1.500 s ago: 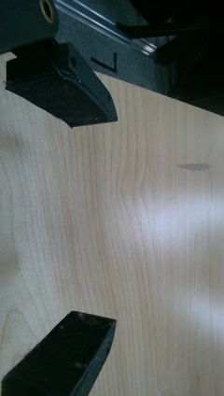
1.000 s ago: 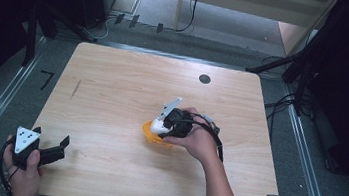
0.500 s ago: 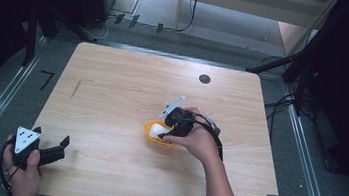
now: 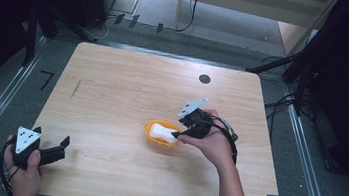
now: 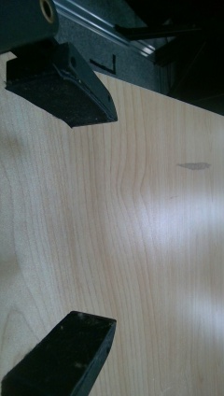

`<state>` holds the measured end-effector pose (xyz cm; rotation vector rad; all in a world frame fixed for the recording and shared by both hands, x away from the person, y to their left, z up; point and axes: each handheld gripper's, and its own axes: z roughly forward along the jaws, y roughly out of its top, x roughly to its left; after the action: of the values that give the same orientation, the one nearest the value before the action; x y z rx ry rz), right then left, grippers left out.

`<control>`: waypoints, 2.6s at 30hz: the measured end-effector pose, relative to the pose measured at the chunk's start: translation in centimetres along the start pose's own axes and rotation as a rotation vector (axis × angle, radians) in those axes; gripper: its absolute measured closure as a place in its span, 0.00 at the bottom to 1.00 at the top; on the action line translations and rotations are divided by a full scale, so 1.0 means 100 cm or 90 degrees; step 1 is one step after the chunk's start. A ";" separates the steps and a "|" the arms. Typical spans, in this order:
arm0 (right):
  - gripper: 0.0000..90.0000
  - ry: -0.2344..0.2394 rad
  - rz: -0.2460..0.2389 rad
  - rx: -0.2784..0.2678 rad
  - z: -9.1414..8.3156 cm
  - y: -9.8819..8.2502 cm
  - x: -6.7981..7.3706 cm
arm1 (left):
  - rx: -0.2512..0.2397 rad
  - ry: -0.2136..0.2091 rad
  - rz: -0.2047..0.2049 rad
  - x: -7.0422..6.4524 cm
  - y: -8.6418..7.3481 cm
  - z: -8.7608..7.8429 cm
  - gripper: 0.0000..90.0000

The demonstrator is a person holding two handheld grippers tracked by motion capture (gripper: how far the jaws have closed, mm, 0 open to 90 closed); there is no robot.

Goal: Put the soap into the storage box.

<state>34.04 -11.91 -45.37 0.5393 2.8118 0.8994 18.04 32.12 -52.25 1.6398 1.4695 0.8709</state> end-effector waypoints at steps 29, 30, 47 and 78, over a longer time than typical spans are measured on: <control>0.19 -0.075 0.181 -0.051 -0.039 -0.098 -0.014 | -0.001 0.003 0.010 -0.002 0.000 0.000 0.04; 0.17 -0.078 0.188 -0.054 -0.040 -0.101 -0.014 | -0.002 0.003 0.011 -0.002 0.000 0.000 0.04; 0.09 -0.123 0.268 -0.106 -0.058 -0.162 -0.019 | -0.002 0.003 0.013 -0.003 -0.001 -0.001 0.04; 0.08 -0.187 0.366 -0.149 -0.085 -0.251 -0.005 | -0.002 0.004 0.016 -0.003 -0.001 -0.002 0.04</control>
<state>25.11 -35.66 -53.16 1.3520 2.2723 1.1067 17.81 31.83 -52.26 1.6569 1.4547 0.8929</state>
